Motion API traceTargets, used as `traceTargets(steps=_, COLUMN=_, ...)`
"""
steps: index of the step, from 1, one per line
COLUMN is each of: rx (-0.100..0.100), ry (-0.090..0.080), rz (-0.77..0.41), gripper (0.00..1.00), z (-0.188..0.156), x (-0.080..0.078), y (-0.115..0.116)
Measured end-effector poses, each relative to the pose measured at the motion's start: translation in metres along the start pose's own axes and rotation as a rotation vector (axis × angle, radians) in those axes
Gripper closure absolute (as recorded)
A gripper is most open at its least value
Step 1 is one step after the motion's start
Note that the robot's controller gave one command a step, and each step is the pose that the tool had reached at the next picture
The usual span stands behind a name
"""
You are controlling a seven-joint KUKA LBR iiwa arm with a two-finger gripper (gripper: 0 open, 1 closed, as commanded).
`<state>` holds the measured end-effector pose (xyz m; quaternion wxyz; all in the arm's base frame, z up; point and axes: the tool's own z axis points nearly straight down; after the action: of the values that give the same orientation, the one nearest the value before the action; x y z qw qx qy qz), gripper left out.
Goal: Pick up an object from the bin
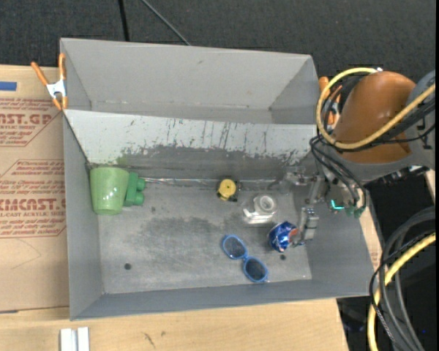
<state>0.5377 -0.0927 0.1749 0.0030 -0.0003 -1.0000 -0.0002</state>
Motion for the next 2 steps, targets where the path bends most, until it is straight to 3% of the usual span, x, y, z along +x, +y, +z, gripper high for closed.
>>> traceTargets(steps=1, rx=0.000, ry=0.002, rz=0.011, gripper=0.00, z=0.110, x=0.033, y=-0.039)
traceTargets(steps=2, rx=-0.001, ry=-0.006, rz=0.110, gripper=0.00, z=0.075, x=0.055, y=-0.018)
